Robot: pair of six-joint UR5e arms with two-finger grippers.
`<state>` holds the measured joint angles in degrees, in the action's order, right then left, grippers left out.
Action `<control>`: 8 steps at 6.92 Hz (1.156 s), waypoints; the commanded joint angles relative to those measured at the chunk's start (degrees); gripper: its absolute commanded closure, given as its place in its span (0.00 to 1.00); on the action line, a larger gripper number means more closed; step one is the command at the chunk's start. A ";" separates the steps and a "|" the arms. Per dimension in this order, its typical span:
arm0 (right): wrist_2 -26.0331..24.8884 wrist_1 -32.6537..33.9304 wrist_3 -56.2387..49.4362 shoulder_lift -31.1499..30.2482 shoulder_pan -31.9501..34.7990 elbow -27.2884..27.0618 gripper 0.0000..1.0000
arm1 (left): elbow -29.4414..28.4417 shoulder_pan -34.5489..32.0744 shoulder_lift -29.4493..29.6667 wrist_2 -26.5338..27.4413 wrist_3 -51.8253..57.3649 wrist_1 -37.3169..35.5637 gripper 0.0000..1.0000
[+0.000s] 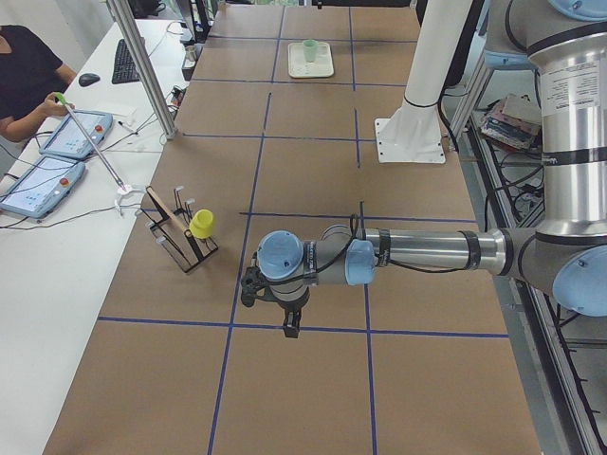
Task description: Left arm grabs green cup and hands to right arm on tray
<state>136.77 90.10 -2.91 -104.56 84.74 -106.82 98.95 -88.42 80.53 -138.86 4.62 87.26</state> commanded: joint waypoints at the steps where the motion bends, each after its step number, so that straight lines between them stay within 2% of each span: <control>1: -0.18 -0.01 0.01 1.19 -1.15 0.38 0.00 | -0.51 0.00 -0.02 -0.19 -0.04 2.28 0.00; 8: 0.52 -0.19 0.27 2.43 -2.38 0.12 0.00 | -0.60 0.00 0.07 0.43 -0.22 3.18 0.00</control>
<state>137.34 89.85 -2.75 -102.26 82.46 -106.66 98.38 -88.42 80.58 -138.59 4.58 90.48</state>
